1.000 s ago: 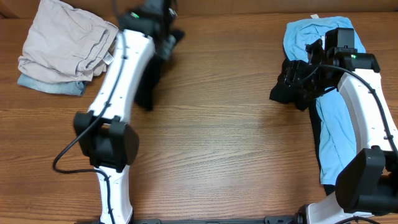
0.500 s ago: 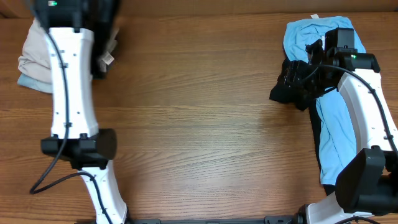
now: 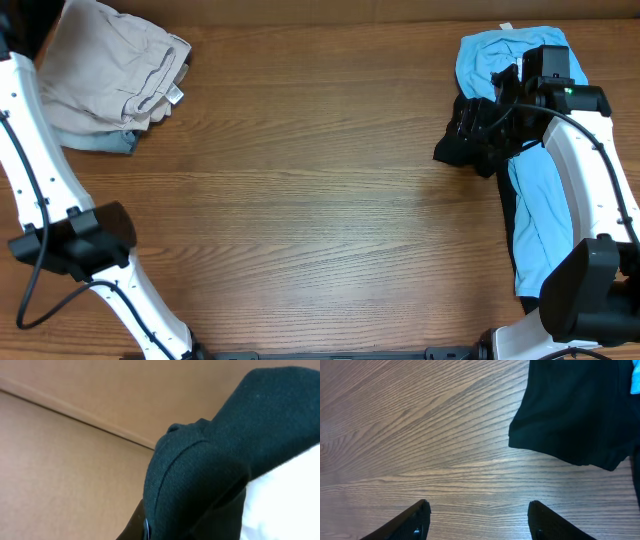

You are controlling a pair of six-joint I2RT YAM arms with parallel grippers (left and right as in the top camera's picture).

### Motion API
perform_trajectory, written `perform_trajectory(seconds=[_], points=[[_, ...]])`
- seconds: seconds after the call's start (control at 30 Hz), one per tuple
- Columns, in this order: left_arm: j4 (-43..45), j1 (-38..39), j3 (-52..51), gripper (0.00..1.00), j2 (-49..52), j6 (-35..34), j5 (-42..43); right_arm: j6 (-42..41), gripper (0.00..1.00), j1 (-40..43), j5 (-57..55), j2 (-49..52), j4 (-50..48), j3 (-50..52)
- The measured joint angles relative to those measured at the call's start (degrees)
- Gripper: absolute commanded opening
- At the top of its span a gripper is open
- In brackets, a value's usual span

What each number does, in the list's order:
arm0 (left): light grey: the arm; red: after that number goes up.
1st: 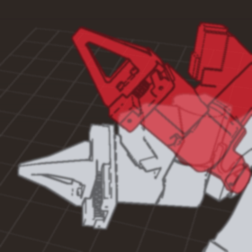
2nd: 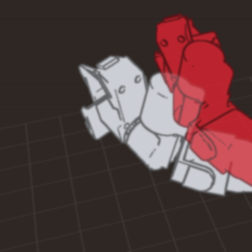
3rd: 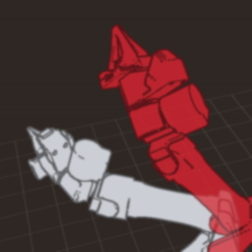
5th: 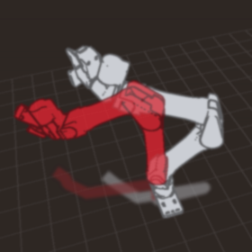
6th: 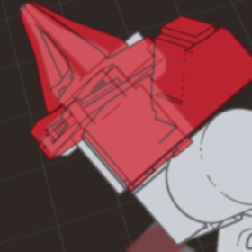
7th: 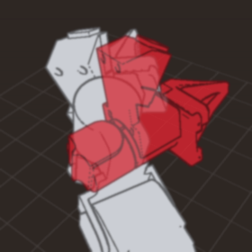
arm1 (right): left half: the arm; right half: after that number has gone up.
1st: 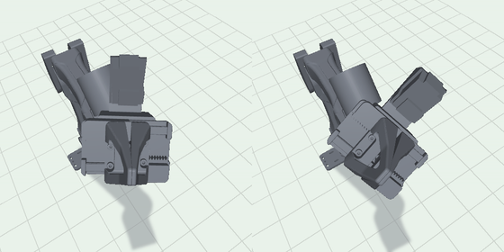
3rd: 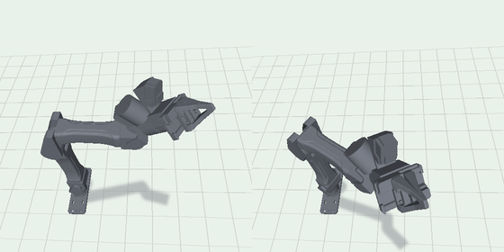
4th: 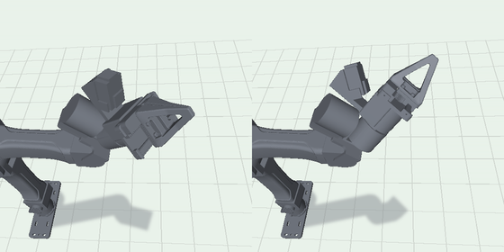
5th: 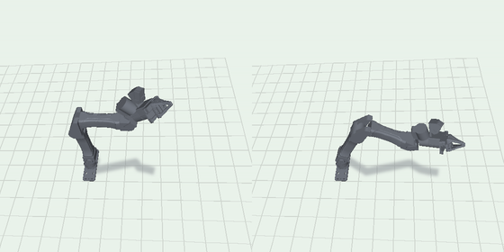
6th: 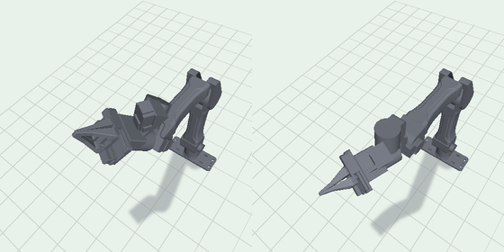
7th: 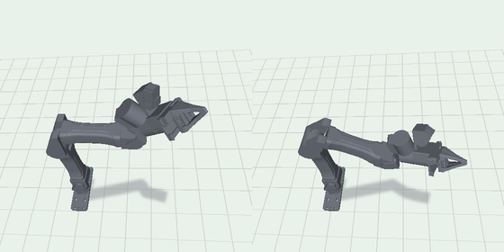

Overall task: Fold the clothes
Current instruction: 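Carry the bundle left and place it on the beige stack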

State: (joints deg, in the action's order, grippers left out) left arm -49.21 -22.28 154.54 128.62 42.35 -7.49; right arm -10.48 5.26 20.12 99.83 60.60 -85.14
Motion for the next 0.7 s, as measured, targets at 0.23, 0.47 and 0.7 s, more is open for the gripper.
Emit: perform_trajectory(seconds=[0.23,0.47,0.7], points=[[5.4,-2.3,0.0,0.04,8.4,-5.8,1.0,0.0,0.66,0.0,0.0,0.0,-0.9,0.0],[2.4,-1.0,0.0,0.04,14.8,-15.0,0.4,0.0,0.66,0.0,0.0,0.0,-1.6,0.0],[-5.7,5.0,0.0,0.44,15.1,-20.7,0.0,0.0,0.66,0.0,0.0,0.0,-2.1,0.0]])
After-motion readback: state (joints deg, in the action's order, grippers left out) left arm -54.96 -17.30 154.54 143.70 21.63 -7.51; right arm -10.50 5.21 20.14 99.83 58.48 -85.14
